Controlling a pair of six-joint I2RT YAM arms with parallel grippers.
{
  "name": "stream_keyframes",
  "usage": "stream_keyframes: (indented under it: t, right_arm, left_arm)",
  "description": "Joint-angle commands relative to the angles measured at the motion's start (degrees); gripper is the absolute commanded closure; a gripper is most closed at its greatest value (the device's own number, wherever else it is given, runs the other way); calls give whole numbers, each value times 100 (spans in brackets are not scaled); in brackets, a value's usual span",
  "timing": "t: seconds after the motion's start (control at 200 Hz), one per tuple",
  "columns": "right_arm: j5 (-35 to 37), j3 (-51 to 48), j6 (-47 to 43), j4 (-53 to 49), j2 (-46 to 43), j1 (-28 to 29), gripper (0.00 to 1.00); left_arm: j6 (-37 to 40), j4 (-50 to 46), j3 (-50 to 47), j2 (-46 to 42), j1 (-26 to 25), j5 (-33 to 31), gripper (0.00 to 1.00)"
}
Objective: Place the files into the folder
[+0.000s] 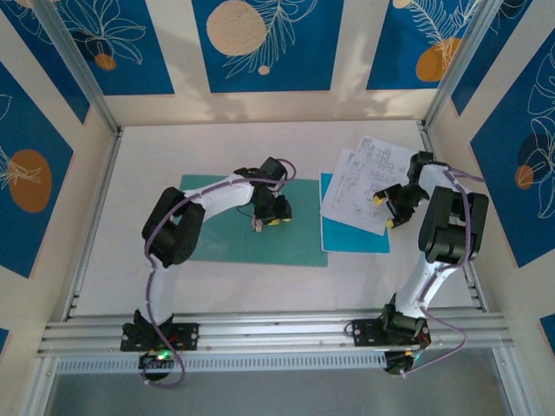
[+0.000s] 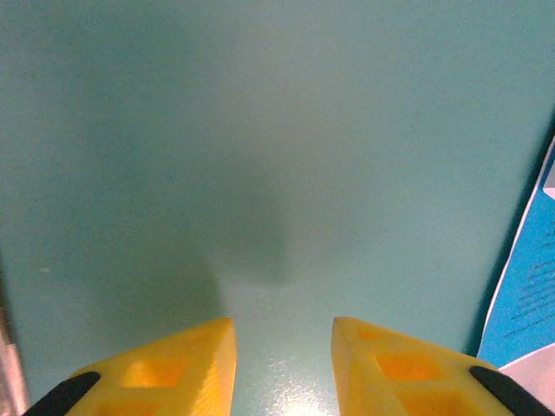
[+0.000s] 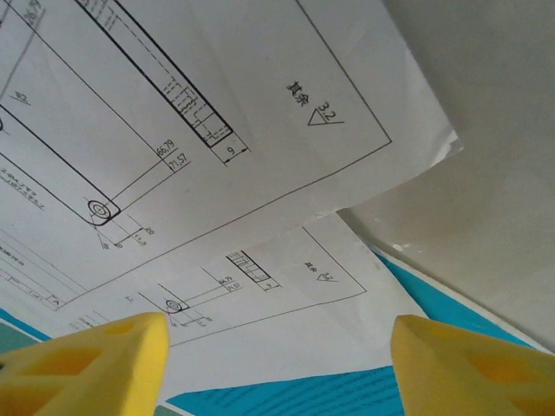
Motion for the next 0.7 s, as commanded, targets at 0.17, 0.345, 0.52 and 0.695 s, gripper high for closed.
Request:
stream_keyframes:
  t: [0.17, 0.345, 0.52, 0.695]
  right_arm:
    - [-502, -350, 1508, -34, -399, 41, 18]
    - [-286, -80, 2260, -521, -327, 164, 1]
    - [-573, 216, 2777, -980, 51, 215, 0]
    - [-799, 431, 3182, -1048, 292, 336, 0]
  left_arm:
    - [-123, 173, 20, 202, -95, 103, 67]
    - [-117, 181, -6, 180, -98, 126, 68]
    - [-111, 196, -46, 157, -99, 144, 68]
    - [-149, 240, -50, 170, -95, 178, 68]
